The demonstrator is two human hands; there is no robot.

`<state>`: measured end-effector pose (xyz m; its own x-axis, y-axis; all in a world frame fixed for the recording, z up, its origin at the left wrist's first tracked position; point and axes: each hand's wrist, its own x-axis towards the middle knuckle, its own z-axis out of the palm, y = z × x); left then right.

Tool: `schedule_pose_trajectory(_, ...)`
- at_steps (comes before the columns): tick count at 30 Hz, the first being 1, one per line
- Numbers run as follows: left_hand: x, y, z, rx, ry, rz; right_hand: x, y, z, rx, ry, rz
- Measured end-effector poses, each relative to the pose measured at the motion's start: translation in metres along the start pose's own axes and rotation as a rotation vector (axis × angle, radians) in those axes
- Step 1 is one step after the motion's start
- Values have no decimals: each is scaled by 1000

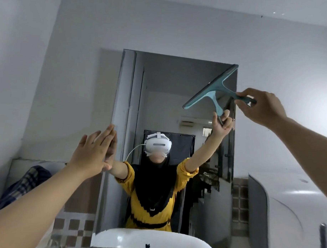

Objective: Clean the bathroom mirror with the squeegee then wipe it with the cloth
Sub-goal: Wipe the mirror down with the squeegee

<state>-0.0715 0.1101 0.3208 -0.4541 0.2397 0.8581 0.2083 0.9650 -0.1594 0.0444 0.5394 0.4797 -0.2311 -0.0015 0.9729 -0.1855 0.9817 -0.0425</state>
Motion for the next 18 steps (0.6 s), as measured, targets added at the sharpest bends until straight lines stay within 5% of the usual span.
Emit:
schedule_pose_trajectory(7, 5, -18, 17, -84, 67, 85, -35, -38, 37, 214, 108, 298)
schedule_pose_trajectory(18, 8, -18, 19, -94, -55, 64, -58, -113, 72, 405, 167, 548)
